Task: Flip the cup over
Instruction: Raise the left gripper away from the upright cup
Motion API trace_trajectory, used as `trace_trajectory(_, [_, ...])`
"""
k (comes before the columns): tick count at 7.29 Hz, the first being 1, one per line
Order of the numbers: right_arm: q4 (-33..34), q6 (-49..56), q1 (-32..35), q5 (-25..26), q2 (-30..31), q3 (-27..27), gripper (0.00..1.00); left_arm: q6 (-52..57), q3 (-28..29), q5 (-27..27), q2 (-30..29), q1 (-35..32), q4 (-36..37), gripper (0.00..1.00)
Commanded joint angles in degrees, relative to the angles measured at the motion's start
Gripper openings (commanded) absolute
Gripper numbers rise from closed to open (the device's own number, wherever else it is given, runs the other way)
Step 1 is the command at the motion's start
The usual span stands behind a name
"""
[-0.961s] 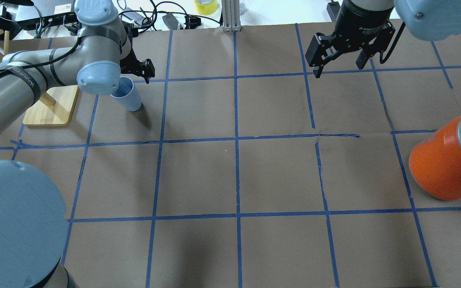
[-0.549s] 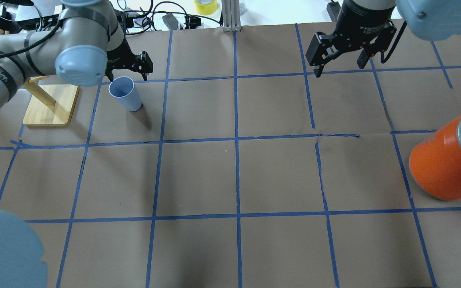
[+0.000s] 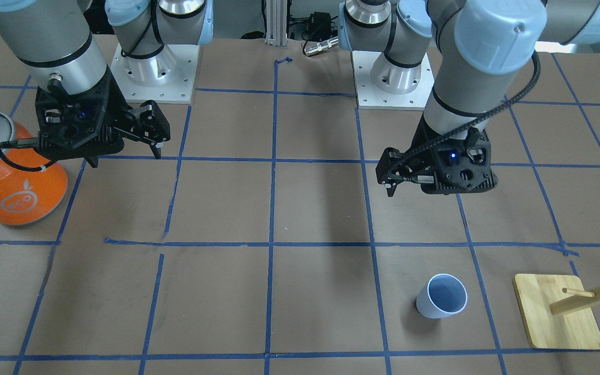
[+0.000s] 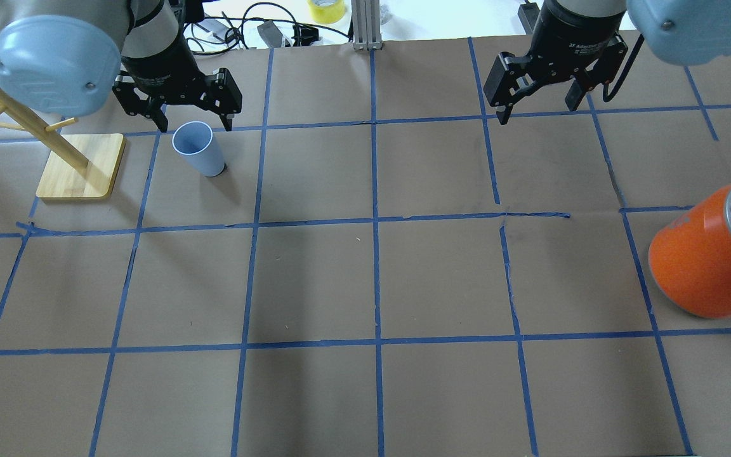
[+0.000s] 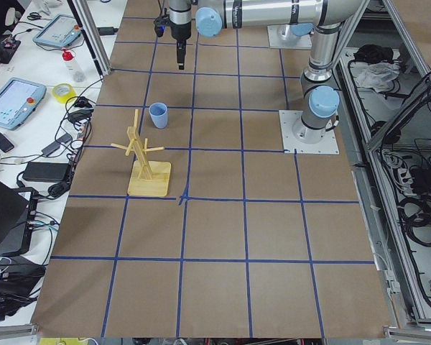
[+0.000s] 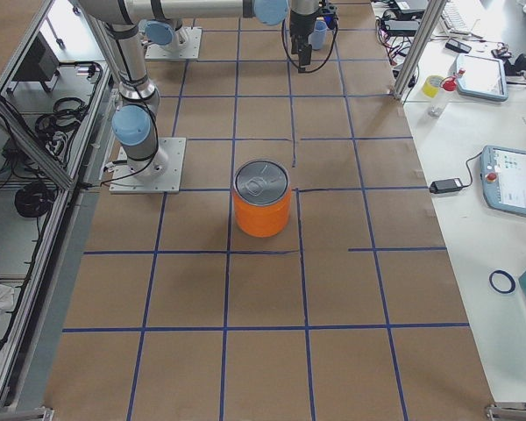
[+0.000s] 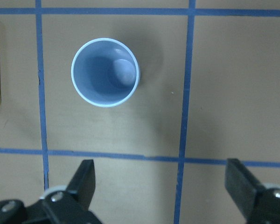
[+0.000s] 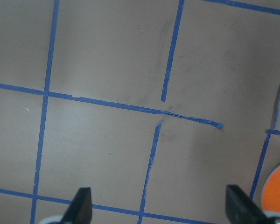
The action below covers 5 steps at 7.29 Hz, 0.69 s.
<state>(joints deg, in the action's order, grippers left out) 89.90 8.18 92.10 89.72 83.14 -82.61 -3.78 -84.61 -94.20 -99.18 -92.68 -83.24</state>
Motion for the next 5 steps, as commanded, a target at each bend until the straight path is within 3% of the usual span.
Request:
trace_trajectory(1, [-0.08, 0.00, 0.10, -0.07, 0.09, -0.01, 1.00, -3.58, 3.73, 1.81, 2.49, -1.71, -8.21, 1.00])
trace_trajectory(2, [-0.08, 0.00, 0.10, -0.07, 0.09, -0.01, 1.00, -4.64, 3.31, 6.87, 3.89, -1.80, -9.65, 1.00])
trace_trajectory(5, [-0.08, 0.00, 0.27, 0.02, 0.18, 0.08, 1.00, -7.46, -1.09, 6.66, 4.87, -5.05, -7.39, 1.00])
